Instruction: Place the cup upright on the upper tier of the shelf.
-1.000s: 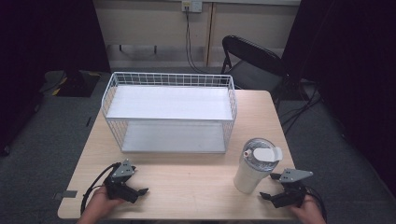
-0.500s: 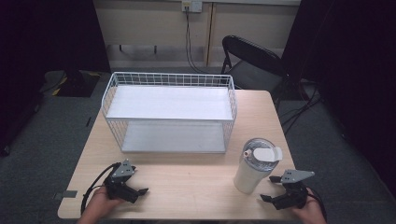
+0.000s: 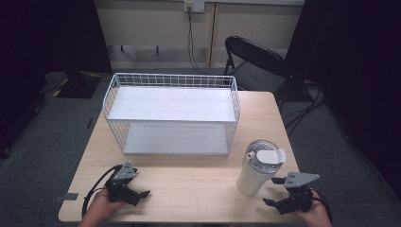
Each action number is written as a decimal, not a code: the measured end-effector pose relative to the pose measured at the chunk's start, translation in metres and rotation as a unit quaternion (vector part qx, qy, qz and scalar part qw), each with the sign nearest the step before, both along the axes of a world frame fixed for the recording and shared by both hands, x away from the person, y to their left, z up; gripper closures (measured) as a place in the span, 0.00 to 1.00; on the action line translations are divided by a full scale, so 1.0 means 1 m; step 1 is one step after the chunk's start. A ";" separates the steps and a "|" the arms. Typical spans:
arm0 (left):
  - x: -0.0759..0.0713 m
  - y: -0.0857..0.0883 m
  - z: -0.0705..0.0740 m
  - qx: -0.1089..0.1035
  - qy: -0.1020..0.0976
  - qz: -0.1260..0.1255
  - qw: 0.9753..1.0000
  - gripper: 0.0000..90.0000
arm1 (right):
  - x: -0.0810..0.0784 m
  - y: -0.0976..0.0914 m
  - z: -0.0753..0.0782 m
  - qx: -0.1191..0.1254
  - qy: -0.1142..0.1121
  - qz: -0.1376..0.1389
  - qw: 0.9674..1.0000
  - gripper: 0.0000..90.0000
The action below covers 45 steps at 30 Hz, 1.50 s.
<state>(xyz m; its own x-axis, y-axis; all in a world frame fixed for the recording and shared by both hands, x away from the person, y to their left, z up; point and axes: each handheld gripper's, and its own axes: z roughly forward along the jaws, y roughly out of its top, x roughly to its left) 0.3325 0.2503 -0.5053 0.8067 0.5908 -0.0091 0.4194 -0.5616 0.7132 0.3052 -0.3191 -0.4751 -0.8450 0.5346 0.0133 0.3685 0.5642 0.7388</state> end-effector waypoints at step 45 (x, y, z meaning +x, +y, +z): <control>0.000 0.000 0.000 -0.001 0.000 0.001 1.000 0.00 | 0.014 0.017 0.033 0.084 -0.043 0.012 0.995 0.15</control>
